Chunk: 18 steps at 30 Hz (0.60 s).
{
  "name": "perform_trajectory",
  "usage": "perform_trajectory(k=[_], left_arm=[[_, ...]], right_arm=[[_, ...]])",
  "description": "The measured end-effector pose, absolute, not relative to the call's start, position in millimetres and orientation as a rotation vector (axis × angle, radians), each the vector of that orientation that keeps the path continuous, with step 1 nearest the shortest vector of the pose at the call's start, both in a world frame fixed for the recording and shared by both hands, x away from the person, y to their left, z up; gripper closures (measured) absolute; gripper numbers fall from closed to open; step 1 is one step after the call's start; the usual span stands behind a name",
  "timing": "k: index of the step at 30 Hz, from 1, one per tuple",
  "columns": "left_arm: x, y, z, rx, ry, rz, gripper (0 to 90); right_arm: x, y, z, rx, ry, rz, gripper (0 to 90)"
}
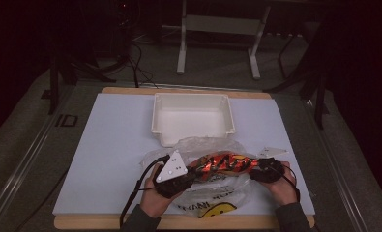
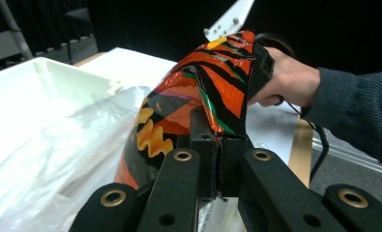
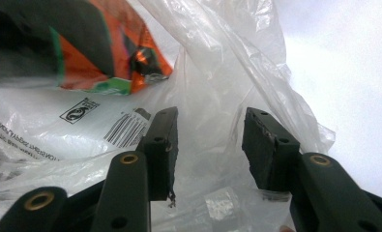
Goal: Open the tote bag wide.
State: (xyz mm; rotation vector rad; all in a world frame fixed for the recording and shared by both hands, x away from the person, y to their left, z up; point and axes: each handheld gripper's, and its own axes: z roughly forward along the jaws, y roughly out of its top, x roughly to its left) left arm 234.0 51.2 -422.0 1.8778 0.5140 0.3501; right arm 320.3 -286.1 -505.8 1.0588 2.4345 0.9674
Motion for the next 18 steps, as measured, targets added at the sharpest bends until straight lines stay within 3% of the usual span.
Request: perform_trajectory(k=[18], left_arm=[[255, 70, -420, 1.79, 0.678, 0.399, 82.6]], right_arm=[[303, -284, -468, 0.883, 2.44, 1.179, 48.3]])
